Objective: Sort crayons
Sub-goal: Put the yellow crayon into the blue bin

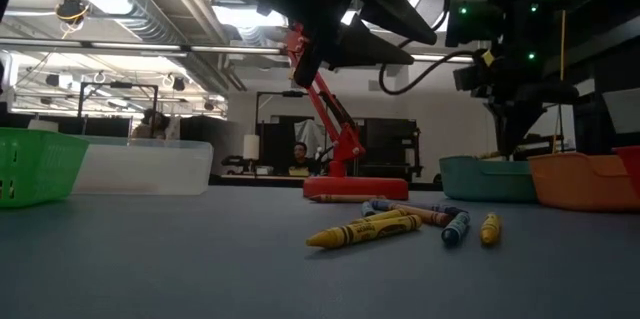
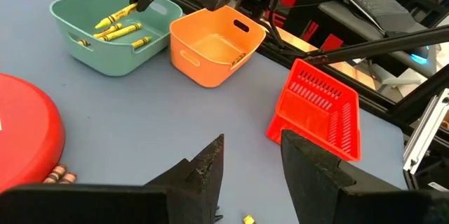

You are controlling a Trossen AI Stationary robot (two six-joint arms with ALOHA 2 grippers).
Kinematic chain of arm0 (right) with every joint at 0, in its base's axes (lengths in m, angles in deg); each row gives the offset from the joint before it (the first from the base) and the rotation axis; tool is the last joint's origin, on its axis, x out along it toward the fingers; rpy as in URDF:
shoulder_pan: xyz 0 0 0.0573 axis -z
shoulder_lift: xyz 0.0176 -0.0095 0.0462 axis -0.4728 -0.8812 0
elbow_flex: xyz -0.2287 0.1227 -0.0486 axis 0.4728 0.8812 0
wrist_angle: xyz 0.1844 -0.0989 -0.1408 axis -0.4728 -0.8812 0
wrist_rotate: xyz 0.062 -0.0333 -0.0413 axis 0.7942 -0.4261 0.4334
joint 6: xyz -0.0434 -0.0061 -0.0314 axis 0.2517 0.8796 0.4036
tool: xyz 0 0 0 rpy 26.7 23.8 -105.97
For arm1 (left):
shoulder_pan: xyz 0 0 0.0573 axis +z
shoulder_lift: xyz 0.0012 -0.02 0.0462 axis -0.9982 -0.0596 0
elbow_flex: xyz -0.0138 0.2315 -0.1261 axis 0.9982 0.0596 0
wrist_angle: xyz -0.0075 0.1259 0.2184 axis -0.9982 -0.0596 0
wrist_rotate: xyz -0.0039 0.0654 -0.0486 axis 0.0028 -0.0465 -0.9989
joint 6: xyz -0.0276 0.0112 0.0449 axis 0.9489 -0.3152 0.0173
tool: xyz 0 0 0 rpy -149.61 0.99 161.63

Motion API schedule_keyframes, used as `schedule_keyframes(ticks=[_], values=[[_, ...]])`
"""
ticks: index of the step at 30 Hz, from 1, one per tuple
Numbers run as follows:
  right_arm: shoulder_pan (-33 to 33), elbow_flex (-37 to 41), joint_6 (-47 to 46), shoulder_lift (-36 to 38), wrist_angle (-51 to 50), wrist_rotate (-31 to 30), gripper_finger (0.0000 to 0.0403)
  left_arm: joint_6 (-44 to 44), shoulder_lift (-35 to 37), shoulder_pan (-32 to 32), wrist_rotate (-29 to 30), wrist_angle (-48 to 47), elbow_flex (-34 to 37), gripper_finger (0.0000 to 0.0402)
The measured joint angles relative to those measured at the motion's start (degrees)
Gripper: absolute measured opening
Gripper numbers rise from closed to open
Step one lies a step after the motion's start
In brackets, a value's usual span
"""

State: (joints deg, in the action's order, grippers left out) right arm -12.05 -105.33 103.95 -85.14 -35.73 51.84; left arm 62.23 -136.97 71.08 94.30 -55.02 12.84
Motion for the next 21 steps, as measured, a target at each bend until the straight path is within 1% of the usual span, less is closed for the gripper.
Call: schedule_keyframes(ticks=[9,14,17,21], values=[[0.0,0.0,0.0,0.0,0.0,-0.1,0.0012,0.0,0.0,0.0,0.0,0.0,0.0,0.0127],[0.0,0.0,0.0,0.0,0.1,-1.4,0.0014,0.0,0.0,0.0,0.0,0.0,0.0,0.0127],[0.0,0.0,0.0,0.0,0.3,-1.4,0.0027,0.0,0.0,0.0,0.0,0.0,0.0,0.0127],[0.0,0.0,0.0,0.0,0.8,-1.4,0.006,0.0,0.0,0.0,0.0,0.0,0.0,0.0127]])
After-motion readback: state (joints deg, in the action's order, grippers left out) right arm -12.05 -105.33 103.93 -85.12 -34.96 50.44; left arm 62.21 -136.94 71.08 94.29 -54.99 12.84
